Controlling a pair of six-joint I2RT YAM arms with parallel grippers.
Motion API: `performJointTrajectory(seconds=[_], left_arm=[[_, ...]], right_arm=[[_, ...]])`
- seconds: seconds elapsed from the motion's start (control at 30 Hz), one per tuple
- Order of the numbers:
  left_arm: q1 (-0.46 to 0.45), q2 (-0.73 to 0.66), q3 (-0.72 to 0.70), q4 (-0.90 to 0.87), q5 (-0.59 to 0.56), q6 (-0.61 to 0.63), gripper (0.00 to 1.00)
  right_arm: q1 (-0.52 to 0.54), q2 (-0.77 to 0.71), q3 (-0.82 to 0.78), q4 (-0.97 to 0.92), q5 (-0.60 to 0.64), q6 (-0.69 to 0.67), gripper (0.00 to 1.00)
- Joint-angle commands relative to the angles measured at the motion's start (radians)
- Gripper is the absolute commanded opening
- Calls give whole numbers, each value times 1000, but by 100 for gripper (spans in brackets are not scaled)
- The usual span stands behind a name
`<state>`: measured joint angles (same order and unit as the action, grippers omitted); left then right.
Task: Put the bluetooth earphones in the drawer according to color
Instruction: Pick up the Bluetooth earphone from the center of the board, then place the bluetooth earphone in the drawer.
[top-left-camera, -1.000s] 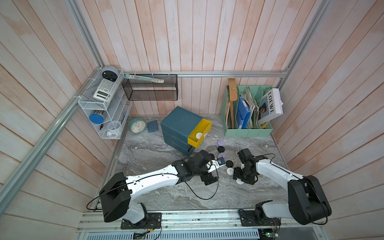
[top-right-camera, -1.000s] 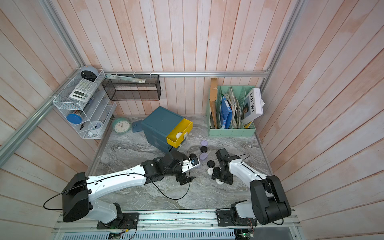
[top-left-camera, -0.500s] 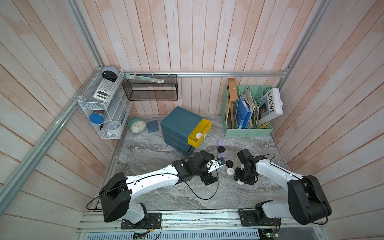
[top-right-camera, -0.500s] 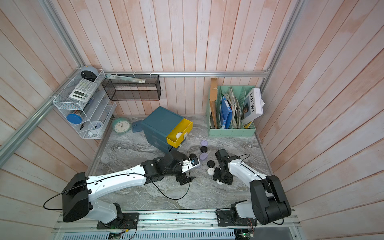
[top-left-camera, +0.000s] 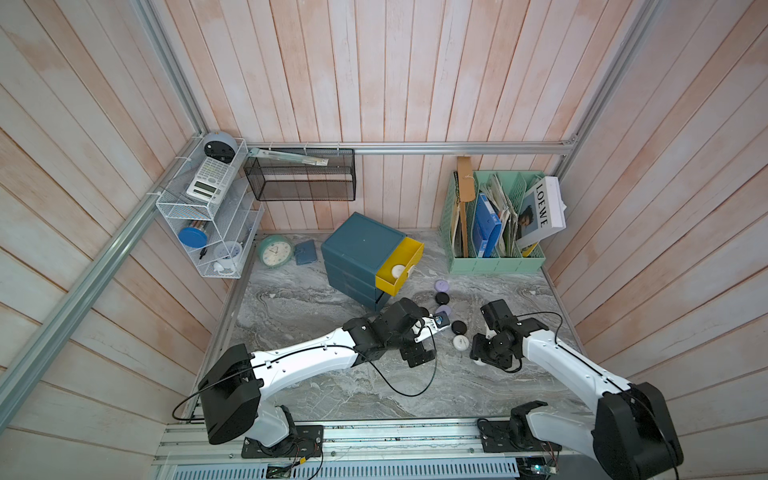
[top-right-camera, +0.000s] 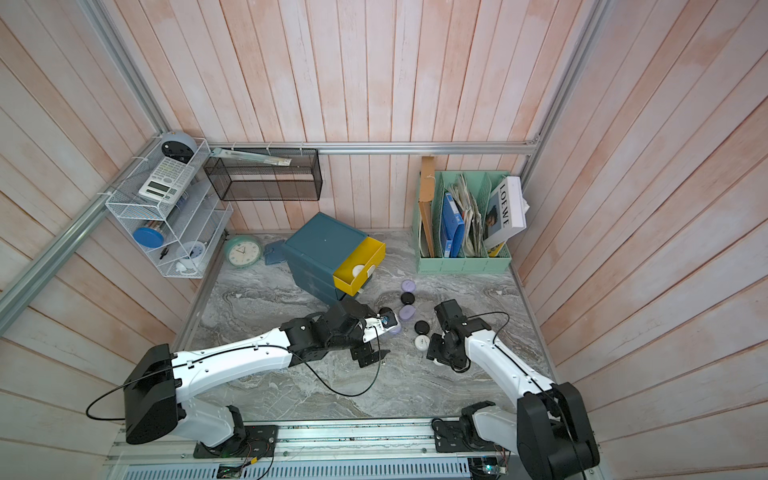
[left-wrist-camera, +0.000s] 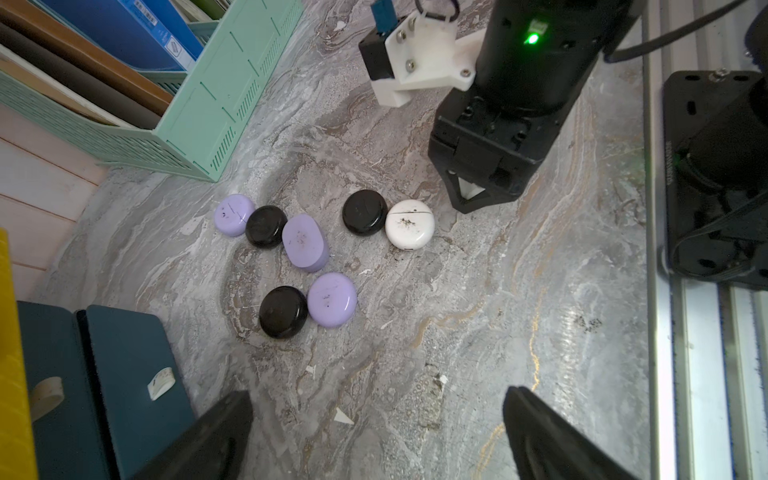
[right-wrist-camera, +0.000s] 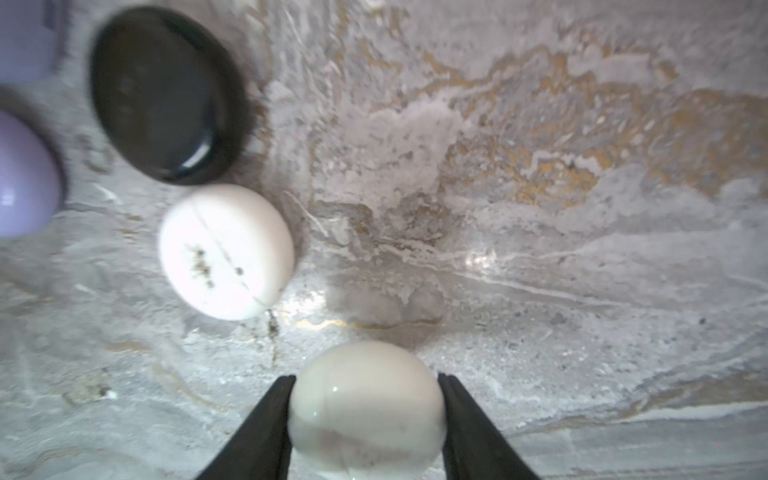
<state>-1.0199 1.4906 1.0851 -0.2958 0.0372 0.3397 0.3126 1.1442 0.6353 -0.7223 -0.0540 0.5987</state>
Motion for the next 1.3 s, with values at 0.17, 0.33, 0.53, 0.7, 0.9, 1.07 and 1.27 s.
performJointTrajectory(seconds=[0.17,0.33,0.53,0.7,0.9,1.07,1.27], left_arm=[[122,-69,103,-37,15,-21,100],[182,-114,99,-43,9,-30,100],[264,-150,100,-32,52,-70,100],[308,-182,59,6,72,-70,100],[390,-219,14,68,93,-97,100],[424,-268,-19,65,74,-69,100],[429,-308,-67,72,73,-36,100]], right_arm=[[6,-142,152,122,7,-75,0],[7,-102,279,211,-16,-153,0],[23,77,527,252,-122,-224,0],[95,176,640,344,-186,-231,0],[193,346,865,295,-239,-310,0],[246,498,1036,222,-256,-350,0],[278,571,1082,231,-209,-326,0]])
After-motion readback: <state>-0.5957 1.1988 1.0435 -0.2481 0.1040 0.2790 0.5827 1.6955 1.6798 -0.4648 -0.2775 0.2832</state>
